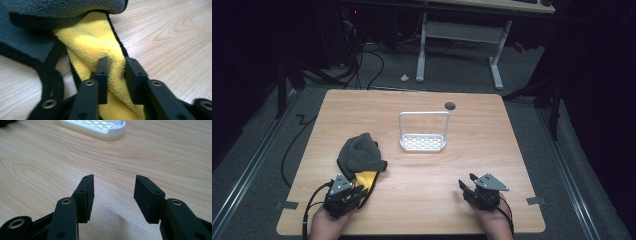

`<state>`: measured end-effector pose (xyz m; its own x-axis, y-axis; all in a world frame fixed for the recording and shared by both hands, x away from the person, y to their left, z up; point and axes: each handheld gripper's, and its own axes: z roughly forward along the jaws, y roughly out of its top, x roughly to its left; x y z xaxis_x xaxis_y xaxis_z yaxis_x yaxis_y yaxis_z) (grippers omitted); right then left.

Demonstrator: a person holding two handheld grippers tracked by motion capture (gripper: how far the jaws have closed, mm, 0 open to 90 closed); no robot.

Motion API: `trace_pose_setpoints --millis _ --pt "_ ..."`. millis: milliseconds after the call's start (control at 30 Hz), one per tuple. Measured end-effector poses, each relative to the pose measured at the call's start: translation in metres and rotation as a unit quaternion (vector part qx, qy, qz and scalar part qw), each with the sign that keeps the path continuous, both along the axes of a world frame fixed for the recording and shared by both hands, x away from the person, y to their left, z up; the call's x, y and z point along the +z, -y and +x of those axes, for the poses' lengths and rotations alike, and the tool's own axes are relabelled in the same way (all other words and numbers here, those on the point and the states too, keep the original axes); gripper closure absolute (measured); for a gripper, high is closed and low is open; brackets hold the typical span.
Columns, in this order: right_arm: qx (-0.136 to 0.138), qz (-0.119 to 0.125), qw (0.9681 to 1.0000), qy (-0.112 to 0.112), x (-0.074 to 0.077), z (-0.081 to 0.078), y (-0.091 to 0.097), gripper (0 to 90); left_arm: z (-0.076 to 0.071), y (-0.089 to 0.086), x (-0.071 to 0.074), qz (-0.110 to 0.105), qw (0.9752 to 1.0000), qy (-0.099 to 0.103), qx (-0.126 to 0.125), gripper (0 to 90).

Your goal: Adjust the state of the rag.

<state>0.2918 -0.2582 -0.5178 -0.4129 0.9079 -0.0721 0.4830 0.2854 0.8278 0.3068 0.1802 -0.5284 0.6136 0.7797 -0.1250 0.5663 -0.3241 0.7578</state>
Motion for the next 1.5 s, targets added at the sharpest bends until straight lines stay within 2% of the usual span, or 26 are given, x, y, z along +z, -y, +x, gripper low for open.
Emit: trace_pose_setpoints --millis 167,300,467,567,667,733,867,967,1100,1200,1267,1300,1367,1467,1500 --pt "0.001 -0.001 1.0000 -0.004 -0.001 0.001 -0.001 51.5 -0.004 0.014 0.000 -0.001 0.9997 -0.002 -0.026 79.9" --pt "0.004 -0.001 1.0000 -0.005 -0.001 0.001 -0.002 51.4 -0.009 0.035 0.000 -0.010 0.9983 -0.008 -0.057 80.3" --pt "0.005 -0.002 1.0000 -0.004 -0.002 0.001 -0.003 51.3 -0.016 0.068 0.001 -0.004 0.9945 -0.002 -0.104 80.4" --pt "0.005 -0.002 1.0000 -0.007 -0.002 0.001 -0.003 51.3 -0.020 0.085 -0.001 -0.011 0.9922 0.001 -0.124 80.5" --pt "0.006 -0.002 1.0000 -0.005 -0.002 0.001 -0.003 51.3 -0.022 0.094 -0.001 -0.017 0.9907 0.004 -0.135 80.1" --pt "0.005 -0.001 1.0000 -0.006 -0.001 0.000 -0.002 51.3 -0.024 0.094 0.002 -0.021 0.9901 0.006 -0.139 75.0" --pt "0.003 0.001 1.0000 -0.004 -0.001 0.000 -0.001 51.1 -0.028 0.077 0.016 -0.025 0.9910 0.033 -0.127 63.0" --pt "0.003 0.002 1.0000 -0.003 0.000 0.000 -0.001 51.0 -0.029 0.056 0.023 -0.014 0.9931 0.051 -0.104 60.4" --pt "0.005 0.000 1.0000 -0.005 0.000 -0.001 -0.002 51.2 -0.025 0.034 0.023 -0.014 0.9955 0.062 -0.070 59.9" --pt "0.007 -0.002 1.0000 -0.004 -0.001 0.000 -0.004 51.5 -0.018 0.035 0.016 0.005 0.9966 0.055 -0.062 70.2" --pt "0.010 -0.003 0.9999 -0.005 -0.001 0.000 -0.005 51.7 -0.015 0.040 0.010 0.026 0.9965 0.052 -0.059 73.9" --pt "0.011 -0.004 0.9999 -0.004 -0.001 -0.001 -0.005 51.8 -0.013 0.042 0.008 0.030 0.9966 0.049 -0.060 74.0" --pt "0.011 -0.005 0.9999 -0.004 -0.001 -0.001 -0.005 52.0 -0.011 0.047 0.004 0.036 0.9962 0.049 -0.063 70.6" --pt "0.011 -0.004 0.9999 -0.005 -0.001 -0.001 -0.006 52.1 -0.008 0.053 -0.002 0.051 0.9960 0.035 -0.065 55.6" --pt "0.011 -0.004 0.9999 -0.007 -0.001 -0.001 -0.006 52.1 -0.008 0.055 -0.004 0.056 0.9955 0.038 -0.066 55.5"
